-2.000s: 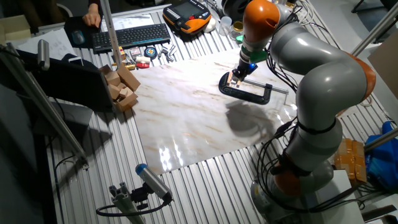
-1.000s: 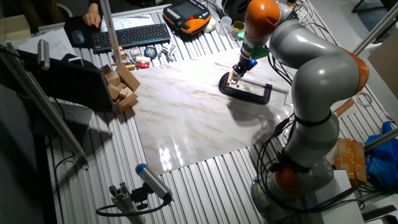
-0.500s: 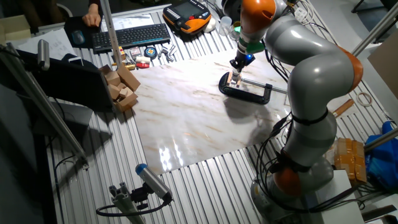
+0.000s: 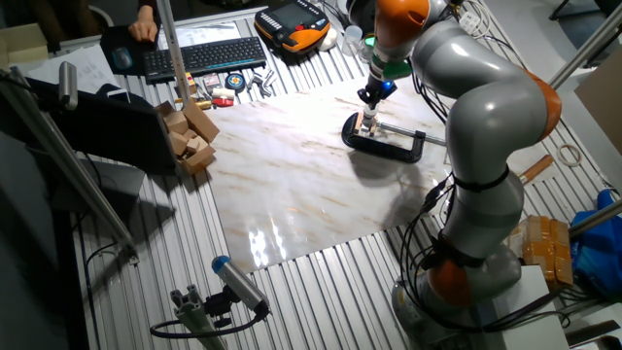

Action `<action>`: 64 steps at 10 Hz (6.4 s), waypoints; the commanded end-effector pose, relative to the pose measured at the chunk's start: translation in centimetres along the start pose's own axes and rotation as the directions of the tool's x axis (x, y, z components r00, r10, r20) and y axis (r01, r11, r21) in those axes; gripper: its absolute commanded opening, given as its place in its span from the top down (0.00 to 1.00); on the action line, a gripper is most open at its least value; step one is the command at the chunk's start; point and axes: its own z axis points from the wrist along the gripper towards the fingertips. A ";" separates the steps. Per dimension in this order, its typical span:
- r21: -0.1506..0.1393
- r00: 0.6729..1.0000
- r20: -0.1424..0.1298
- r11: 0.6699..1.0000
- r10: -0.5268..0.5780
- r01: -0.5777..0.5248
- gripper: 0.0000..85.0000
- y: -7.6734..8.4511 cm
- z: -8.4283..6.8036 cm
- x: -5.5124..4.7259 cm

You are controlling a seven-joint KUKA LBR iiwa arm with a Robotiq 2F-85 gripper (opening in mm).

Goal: Take out the light bulb by rotating it

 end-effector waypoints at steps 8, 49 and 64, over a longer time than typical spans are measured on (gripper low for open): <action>-0.003 1.000 -0.006 1.000 0.007 -0.007 1.00 -0.1 0.6 -0.3; 0.013 0.999 -0.007 0.999 0.046 -0.046 1.00 -5.1 3.6 -5.6; -0.005 1.000 0.017 1.000 0.007 -0.007 1.00 -5.1 3.9 -5.7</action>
